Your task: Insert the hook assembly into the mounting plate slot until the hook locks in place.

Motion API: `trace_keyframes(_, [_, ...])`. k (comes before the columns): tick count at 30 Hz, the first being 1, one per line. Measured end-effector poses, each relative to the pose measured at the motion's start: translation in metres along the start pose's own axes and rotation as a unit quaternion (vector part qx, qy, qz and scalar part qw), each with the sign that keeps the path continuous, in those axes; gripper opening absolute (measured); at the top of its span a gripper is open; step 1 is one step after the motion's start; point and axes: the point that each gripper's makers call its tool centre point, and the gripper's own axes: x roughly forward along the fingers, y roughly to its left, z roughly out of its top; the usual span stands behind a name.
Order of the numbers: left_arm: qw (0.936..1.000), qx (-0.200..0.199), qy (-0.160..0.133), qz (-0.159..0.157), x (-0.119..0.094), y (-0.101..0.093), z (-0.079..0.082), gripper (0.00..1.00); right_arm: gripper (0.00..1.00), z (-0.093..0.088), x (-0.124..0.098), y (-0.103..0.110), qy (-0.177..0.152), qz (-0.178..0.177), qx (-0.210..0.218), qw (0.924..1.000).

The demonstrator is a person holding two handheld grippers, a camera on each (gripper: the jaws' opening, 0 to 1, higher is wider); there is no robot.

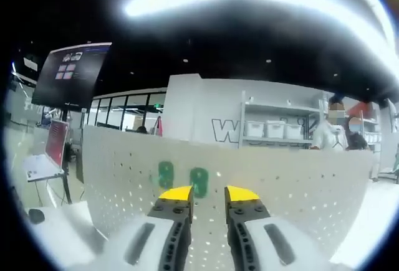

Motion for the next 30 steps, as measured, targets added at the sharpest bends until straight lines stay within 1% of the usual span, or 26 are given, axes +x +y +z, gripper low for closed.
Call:
trace_keyframes(2, [1.0, 0.001, 0.001, -0.001, -0.001, -0.001, 0.0, 0.87, 0.17, -0.004, -0.007, -0.004, 0.005, -0.002, 0.004, 1.0])
trace_keyframes(5, [1.0, 0.004, 0.002, 0.001, -0.002, -0.001, -0.001, 0.86, 0.17, -0.018, -0.017, -0.01, 0.017, -0.004, -0.002, 0.9998])
trace_keyframes(6, [1.0, 0.004, 0.002, 0.001, -0.002, -0.001, -0.001, 0.86, 0.17, -0.025, -0.021, -0.009, 0.025, -0.002, -0.004, 0.9997])
trace_keyframes(7, [1.0, 0.004, 0.002, 0.003, -0.003, -0.001, -0.001, 0.86, 0.17, -0.041, -0.028, -0.008, 0.051, 0.002, -0.01, 0.9986])
trace_keyframes(8, [1.0, 0.003, 0.001, 0.003, -0.003, -0.001, -0.001, 0.86, 0.17, -0.05, -0.033, -0.006, 0.065, 0.006, -0.013, 0.9978])
trace_keyframes(10, [1.0, -0.002, -0.005, 0.002, -0.005, -0.003, 0.001, 0.85, 0.17, -0.064, -0.043, -0.001, 0.078, 0.016, -0.017, 0.9967])
trace_keyframes(11, [1.0, -0.002, -0.005, 0.002, -0.005, -0.003, 0.002, 0.85, 0.17, -0.071, -0.048, 0.002, 0.087, 0.023, -0.019, 0.9958])
trace_keyframes(12, [1.0, 0.001, -0.003, 0.004, -0.006, -0.003, 0.002, 0.85, 0.17, -0.082, -0.056, 0.007, 0.101, 0.038, -0.031, 0.9936])
trace_keyframes(13, [1.0, 0.005, -0.002, 0.005, -0.006, -0.002, 0.001, 0.85, 0.17, -0.087, -0.06, 0.011, 0.107, 0.049, -0.041, 0.9922])
trace_keyframes(14, [1.0, 0.005, -0.002, 0.006, -0.007, -0.002, 0.001, 0.85, 0.18, -0.094, -0.066, 0.02, 0.103, 0.075, -0.052, 0.9905])
trace_keyframes(15, [1.0, 0.005, -0.002, 0.006, -0.007, -0.002, 0.001, 0.85, 0.18, -0.101, -0.072, 0.024, 0.109, 0.088, -0.067, 0.9878])
trace_keyframes(16, [1.0, 0.002, -0.004, 0.005, -0.008, -0.002, 0.001, 0.85, 0.18, -0.116, -0.08, 0.027, 0.138, 0.103, -0.084, 0.9815])
trace_keyframes(18, [1.0, -0.001, -0.005, 0.001, -0.008, -0.003, 0.0, 0.85, 0.18, -0.127, -0.091, 0.035, 0.148, 0.125, -0.093, 0.9766])
trace_keyframes(21, [1.0, -0.002, -0.003, 0.0, -0.008, -0.005, -0.003, 0.85, 0.18, -0.138, -0.105, 0.039, 0.164, 0.139, -0.099, 0.9716])
trace_keyframes(24, [1.0, -0.001, 0.002, -0.002, -0.008, -0.007, -0.006, 0.85, 0.18, -0.142, -0.113, 0.04, 0.171, 0.139, -0.091, 0.9712])
trace_keyframes(26, [1.0, -0.001, 0.004, -0.003, -0.007, -0.008, -0.008, 0.84, 0.18, -0.145, -0.118, 0.041, 0.176, 0.139, -0.096, 0.9698])
trace_keyframes(27, [1.0, 0.0, 0.007, -0.003, -0.006, -0.008, -0.01, 0.84, 0.18, -0.146, -0.121, 0.041, 0.177, 0.14, -0.113, 0.9676])
trace_keyframes(28, [1.0, 0.0, 0.008, -0.003, -0.006, -0.009, -0.011, 0.84, 0.18, -0.145, -0.123, 0.041, 0.169, 0.142, -0.15, 0.9638])
trace_keyframes(29, [1.0, 0.0, 0.009, -0.004, -0.006, -0.009, -0.012, 0.84, 0.18, -0.149, -0.126, 0.045, 0.169, 0.151, -0.173, 0.9585])
trace_keyframes(30, [0.9999, -0.001, 0.011, -0.005, -0.006, -0.009, -0.013, 0.84, 0.18, -0.151, -0.128, 0.048, 0.172, 0.157, -0.177, 0.9562])
